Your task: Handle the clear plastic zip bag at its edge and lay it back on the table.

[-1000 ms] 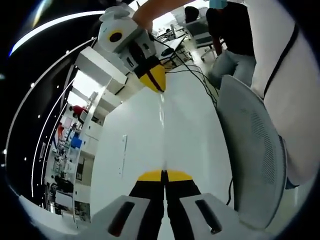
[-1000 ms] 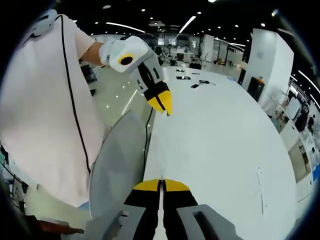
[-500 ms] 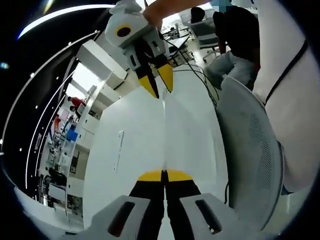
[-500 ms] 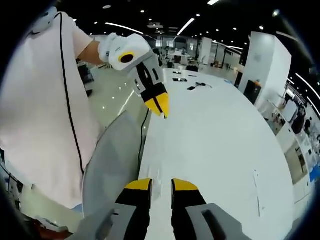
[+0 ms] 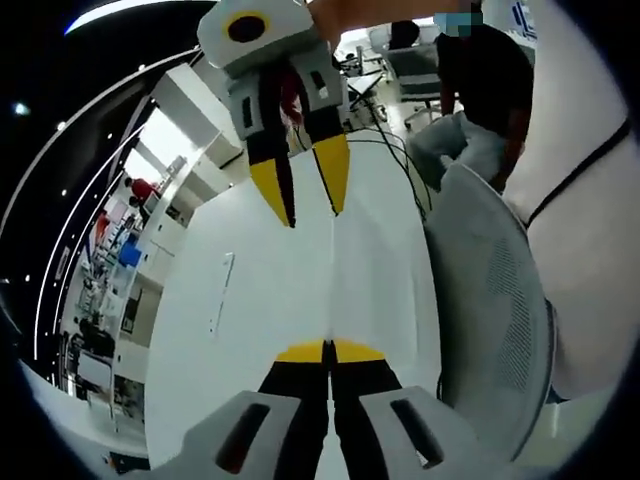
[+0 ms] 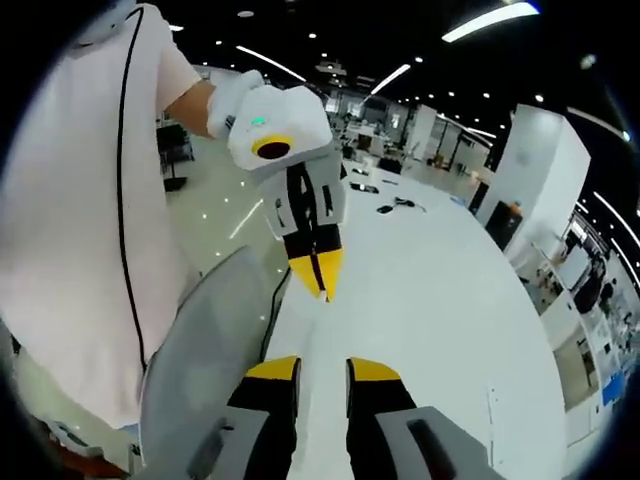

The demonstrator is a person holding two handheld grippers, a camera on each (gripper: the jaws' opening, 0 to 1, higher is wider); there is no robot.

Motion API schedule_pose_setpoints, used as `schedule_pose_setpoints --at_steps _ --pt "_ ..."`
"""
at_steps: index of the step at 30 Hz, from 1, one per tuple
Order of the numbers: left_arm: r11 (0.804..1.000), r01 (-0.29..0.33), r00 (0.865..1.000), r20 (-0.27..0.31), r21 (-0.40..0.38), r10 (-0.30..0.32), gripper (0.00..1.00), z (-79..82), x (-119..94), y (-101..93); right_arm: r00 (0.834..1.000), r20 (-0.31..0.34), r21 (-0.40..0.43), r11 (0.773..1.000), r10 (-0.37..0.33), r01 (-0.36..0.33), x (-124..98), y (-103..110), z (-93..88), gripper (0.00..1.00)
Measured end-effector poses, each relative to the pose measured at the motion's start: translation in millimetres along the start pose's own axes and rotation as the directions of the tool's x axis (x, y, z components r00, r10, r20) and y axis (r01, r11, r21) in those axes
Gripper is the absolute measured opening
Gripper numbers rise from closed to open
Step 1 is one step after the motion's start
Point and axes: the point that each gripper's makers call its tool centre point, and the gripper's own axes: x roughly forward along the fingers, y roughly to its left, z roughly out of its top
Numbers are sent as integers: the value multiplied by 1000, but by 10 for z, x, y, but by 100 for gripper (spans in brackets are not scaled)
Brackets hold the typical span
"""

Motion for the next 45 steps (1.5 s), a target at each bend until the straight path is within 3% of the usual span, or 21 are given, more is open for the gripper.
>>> schedule_pose_setpoints --at_steps 9,20,45 --pt "999 23 1000 -13 -45 -24 0 28 1 0 999 41 -31 999 16 -15 259 40 208 11" --pt "993 55 998 -8 -102 -56 0 87 -10 -6 999 35 -50 999 -11 13 428 -28 200 4" --pt "993 70 997 -22 -98 -72 0 111 13 -38 1000 -4 -87 996 -20 19 509 -8 225 0"
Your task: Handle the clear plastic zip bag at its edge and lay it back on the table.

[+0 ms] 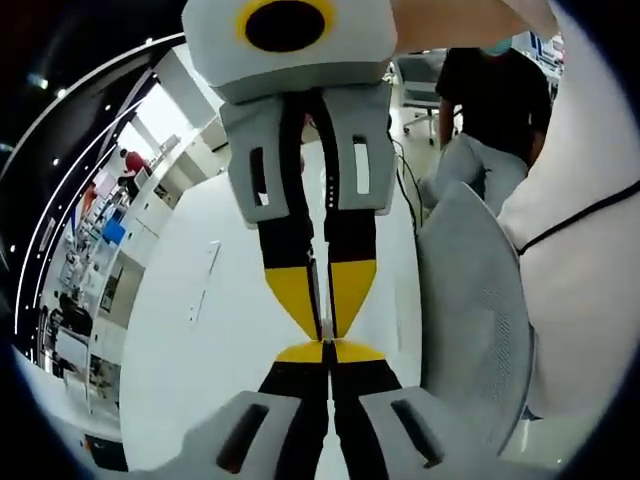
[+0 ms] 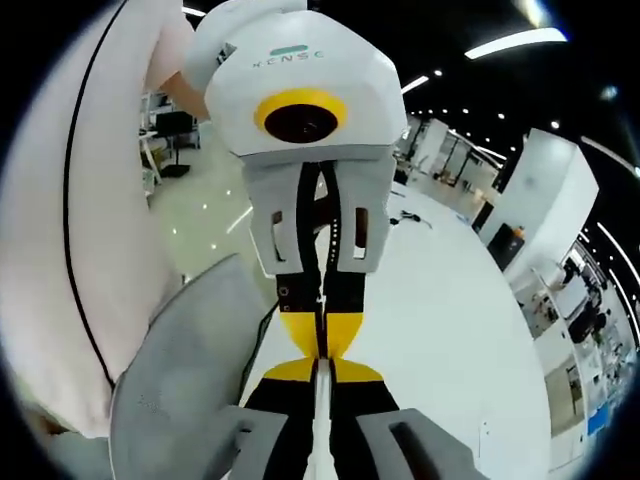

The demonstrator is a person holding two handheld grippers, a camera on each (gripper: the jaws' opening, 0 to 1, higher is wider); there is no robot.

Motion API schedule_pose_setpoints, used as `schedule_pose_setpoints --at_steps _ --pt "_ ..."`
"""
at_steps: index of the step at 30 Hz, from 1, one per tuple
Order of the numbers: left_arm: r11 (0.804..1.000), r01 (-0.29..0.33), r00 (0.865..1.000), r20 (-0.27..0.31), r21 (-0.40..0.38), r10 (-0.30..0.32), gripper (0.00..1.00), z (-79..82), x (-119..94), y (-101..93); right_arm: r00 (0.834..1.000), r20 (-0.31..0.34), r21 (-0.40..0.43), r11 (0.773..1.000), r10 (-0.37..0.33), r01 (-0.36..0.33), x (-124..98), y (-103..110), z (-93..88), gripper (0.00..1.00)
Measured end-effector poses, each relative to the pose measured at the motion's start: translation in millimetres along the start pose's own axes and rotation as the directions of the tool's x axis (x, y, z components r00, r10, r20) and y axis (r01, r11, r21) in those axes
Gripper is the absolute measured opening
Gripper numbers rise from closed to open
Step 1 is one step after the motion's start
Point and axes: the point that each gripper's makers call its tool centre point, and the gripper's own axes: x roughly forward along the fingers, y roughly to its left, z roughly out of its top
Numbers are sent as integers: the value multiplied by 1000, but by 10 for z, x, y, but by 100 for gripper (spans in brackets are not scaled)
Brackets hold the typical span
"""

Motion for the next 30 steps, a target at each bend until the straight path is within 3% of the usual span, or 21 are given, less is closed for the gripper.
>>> schedule_pose_setpoints --at_steps 2,10,30 --pt "1000 -2 1000 -1 7 2 0 2 0 1 1000 -15 -38 999 -7 6 -1 -1 -5 0" --pt "999 -8 1000 -12 39 9 0 -26 -2 3 999 -51 -59 998 -17 14 3 10 -11 0" --pt "998 -28 999 -14 51 29 0 -118 -8 36 992 -122 -37 999 -16 12 -102 -11 -186 0"
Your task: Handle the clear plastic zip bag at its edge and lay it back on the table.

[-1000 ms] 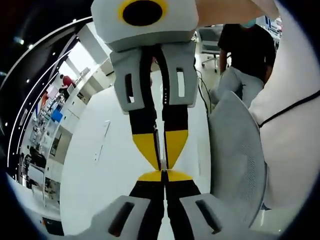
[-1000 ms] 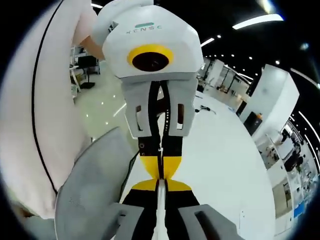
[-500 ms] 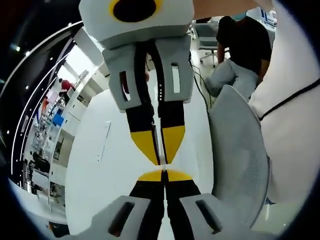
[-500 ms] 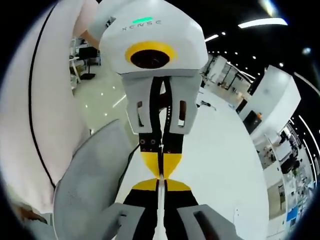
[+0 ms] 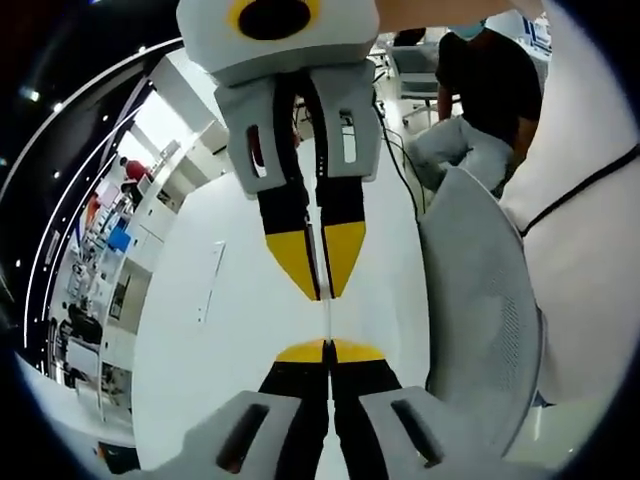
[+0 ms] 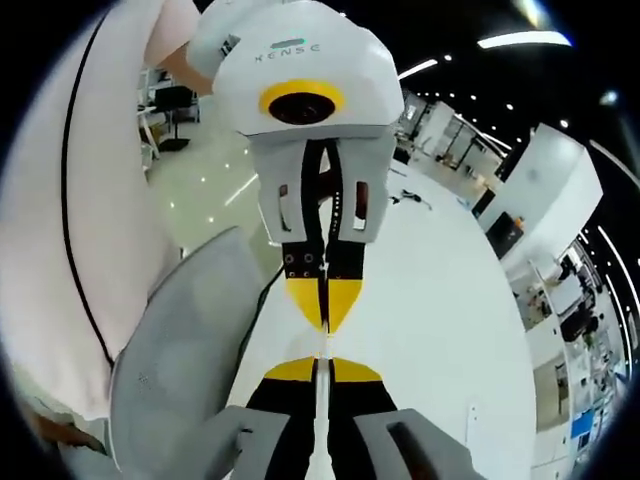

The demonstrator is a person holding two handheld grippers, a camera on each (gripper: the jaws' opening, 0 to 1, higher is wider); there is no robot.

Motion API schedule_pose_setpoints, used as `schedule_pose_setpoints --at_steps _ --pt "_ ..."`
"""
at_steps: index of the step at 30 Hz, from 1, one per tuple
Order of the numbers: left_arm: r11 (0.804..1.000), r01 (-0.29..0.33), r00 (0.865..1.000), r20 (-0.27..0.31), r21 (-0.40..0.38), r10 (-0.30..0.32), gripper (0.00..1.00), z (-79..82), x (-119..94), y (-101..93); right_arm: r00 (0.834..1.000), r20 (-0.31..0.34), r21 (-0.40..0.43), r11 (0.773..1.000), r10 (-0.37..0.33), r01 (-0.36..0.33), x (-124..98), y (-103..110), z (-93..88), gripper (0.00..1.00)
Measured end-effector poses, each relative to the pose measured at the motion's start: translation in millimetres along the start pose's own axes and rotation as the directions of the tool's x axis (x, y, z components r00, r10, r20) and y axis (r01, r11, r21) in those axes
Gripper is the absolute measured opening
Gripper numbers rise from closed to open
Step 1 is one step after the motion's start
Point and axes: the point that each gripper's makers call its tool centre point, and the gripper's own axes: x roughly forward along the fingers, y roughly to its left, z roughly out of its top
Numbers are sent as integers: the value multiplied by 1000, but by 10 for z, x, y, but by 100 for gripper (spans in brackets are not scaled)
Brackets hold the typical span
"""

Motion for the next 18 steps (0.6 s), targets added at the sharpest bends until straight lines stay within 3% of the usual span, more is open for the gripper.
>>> schedule_pose_setpoints --at_steps 18 --pt "999 -20 999 27 49 19 0 83 -11 43 999 -31 57 998 -10 12 -225 33 -246 0"
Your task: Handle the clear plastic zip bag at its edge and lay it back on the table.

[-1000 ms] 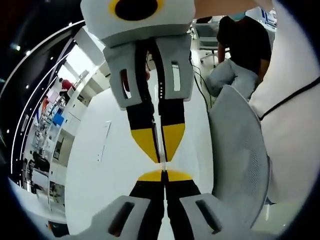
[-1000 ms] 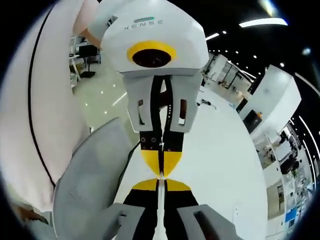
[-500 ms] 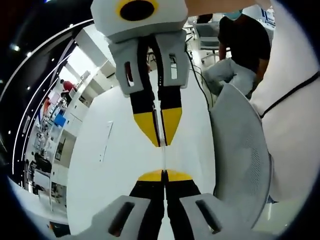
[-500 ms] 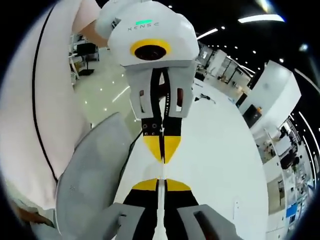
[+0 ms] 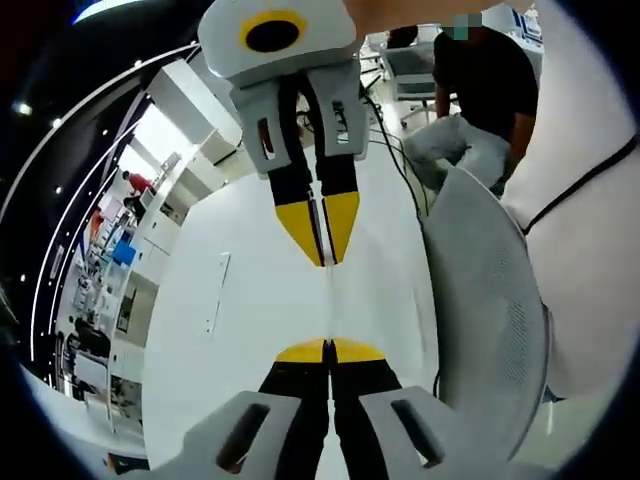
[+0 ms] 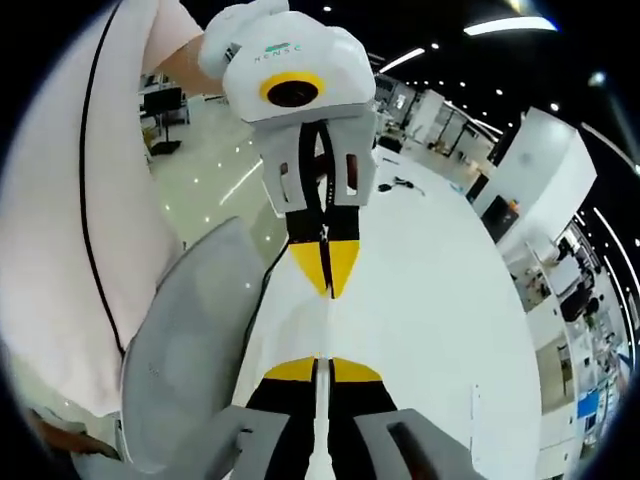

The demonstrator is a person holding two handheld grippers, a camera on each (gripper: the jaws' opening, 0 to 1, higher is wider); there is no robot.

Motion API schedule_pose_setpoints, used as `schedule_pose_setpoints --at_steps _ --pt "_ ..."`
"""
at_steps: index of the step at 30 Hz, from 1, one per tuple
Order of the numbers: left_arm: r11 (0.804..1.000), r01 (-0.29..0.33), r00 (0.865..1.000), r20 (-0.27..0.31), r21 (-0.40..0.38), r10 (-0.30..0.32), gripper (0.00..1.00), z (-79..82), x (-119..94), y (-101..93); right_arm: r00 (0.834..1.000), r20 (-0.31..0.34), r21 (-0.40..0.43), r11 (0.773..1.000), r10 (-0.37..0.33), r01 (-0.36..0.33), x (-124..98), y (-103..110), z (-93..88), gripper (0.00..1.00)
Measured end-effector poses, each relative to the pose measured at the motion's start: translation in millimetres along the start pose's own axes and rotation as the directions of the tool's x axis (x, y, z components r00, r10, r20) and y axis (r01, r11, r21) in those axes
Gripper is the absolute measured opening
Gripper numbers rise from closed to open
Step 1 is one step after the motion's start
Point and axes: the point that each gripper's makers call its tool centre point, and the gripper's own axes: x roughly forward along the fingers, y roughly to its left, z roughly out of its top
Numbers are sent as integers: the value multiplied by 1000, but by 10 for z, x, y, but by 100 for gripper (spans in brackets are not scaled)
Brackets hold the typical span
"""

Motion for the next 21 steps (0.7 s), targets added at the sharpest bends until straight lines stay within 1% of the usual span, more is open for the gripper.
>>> schedule_pose_setpoints --at_steps 3,11,21 --pt "1000 -2 1000 4 -6 2 0 -4 -12 22 1000 -2 18 1000 -5 5 -49 -7 -49 0" --pt "1000 -10 1000 8 -4 10 0 -11 -34 60 1000 -16 32 999 -10 11 -134 -35 -150 0" --pt "1000 -20 1000 14 -14 20 0 -31 -64 58 1000 -20 55 998 -11 12 -194 -61 -209 0"
